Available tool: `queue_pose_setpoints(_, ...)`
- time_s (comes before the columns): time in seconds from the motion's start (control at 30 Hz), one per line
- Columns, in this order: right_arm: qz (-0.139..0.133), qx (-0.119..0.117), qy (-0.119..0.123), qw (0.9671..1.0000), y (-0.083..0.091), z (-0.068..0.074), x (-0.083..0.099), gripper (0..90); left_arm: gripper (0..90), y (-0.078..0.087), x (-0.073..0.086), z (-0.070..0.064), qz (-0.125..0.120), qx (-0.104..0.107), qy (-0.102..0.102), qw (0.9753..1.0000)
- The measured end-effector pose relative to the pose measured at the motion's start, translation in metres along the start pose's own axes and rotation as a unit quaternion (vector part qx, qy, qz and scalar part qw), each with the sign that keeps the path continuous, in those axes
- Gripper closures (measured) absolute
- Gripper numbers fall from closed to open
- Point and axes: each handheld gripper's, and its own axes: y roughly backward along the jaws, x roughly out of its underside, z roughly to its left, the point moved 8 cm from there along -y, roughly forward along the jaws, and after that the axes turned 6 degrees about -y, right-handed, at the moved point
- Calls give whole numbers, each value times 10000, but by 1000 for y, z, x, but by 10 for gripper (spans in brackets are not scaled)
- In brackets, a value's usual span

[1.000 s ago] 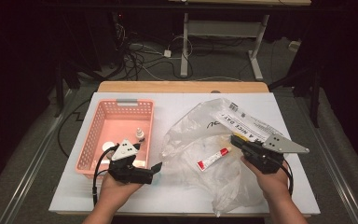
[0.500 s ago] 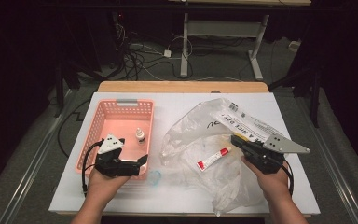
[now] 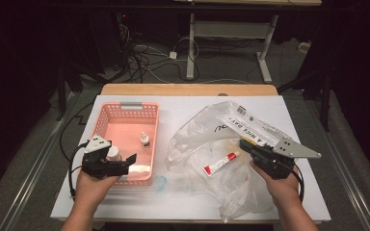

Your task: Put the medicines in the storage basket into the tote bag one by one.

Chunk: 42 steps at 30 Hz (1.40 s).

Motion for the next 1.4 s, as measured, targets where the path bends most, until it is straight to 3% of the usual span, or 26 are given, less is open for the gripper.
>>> queue_pose_setpoints(0.2, 17, 9, -1, 10000, 0, 0, 1, 900, 0, 4, 5, 14, 49, -109, 81, 9999)
queue_pose_setpoints(0.6, 8, 23, -9, 10000, 1, 0, 0, 900, 0, 4, 4, 19, 87, -99, 158, 9998)
queue_pose_setpoints(0.77, 48, 16, 15, 10000, 0, 0, 2, 900, 0, 2, 3, 24, 278, -1, 278, 9992)
queue_pose_setpoints(1.03, 67, 35, 2, 10000, -1, 0, 3, 900, 21, 3, -1, 37, 651, -57, 200, 9977)
queue_pose_setpoints(1.27, 69, 35, -13, 10000, -1, 1, 3, 900, 78, -5, 0, 51, 864, 129, 450, 9952)
queue_pose_setpoints(1.4, 69, 25, -15, 10000, -1, 1, 4, 900, 111, -9, 1, 56, 1059, 87, 458, 9933)
